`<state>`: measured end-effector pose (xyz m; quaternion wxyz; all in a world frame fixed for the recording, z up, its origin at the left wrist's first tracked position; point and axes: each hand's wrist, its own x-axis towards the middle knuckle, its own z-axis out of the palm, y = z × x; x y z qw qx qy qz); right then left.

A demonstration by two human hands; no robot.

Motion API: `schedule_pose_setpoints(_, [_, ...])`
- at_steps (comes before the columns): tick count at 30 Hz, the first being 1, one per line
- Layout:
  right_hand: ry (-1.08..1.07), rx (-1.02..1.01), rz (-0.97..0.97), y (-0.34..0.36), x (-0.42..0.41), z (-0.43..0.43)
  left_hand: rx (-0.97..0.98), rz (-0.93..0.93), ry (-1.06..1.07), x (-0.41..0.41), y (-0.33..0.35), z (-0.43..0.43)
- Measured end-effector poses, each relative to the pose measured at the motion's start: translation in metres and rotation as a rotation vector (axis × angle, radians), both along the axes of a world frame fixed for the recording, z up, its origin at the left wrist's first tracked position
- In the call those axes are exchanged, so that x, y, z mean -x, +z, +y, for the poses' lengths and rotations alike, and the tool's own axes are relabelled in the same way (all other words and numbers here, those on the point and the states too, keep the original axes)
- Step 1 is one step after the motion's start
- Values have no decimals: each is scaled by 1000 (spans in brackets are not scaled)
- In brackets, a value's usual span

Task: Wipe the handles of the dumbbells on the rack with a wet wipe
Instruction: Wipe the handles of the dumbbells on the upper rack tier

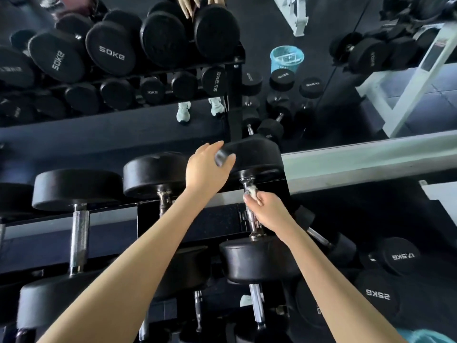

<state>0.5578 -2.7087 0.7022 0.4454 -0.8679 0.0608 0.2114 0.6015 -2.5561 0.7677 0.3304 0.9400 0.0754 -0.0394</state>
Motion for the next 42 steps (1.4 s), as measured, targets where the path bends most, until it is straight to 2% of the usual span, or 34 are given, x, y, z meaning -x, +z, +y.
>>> schedule_pose_setpoints(3, [-285, -330, 140, -12, -4, -7, -16, 101, -33, -11, -4, -4])
schedule_pose_setpoints(5, [-448, -426, 171, -23, -12, -12, 11, 152, -57, -18, -5, -7])
schedule_pose_setpoints(7, [-503, -516, 256, -31, -19, -10, 100, 195, -56, -23, -5, -11])
schedule_pose_setpoints(10, [-517, -532, 346, -39, -22, -5, 131, 210, -40, -27, -2, -16])
schedule_pose_setpoints(13, [-393, -470, 307, -37, -24, -8, 112, 196, -37, -31, -3, -17])
schedule_pose_setpoints(15, [-340, -487, 269, -39, -25, -12, 168, 215, -17, -35, -7, -14])
schedule_pose_setpoints(19, [-406, -664, 374, -48, -33, -17, 306, 324, -35, -42, -13, -11])
schedule_pose_setpoints(22, [-489, -829, 505, -53, -45, -16, 305, 371, -48, -43, -21, -9])
schedule_pose_setpoints(26, [-556, -911, 507, -50, -53, -13, 311, 355, -22, -45, -27, -11])
schedule_pose_setpoints(28, [-566, -861, 439, -49, -51, -9, 318, 326, -11, -45, -29, -12])
schedule_pose_setpoints(30, [-569, -689, 314, -48, -50, -4, 339, 306, -8, -45, -31, -12])
schedule_pose_setpoints(33, [-385, -164, -37, -50, -51, 8, 364, 292, -6, -45, -33, -12])
schedule_pose_setpoints(35, [-285, 97, -163, -46, -48, 17, 371, 282, -3, -45, -34, -13])
schedule_pose_setpoints(38, [-280, 163, -171, -40, -44, 22, 393, 282, -9, -44, -32, -13])
schedule_pose_setpoints(42, [-209, 75, -34, -40, -35, 8, 405, 302, -26, -42, -28, -13])
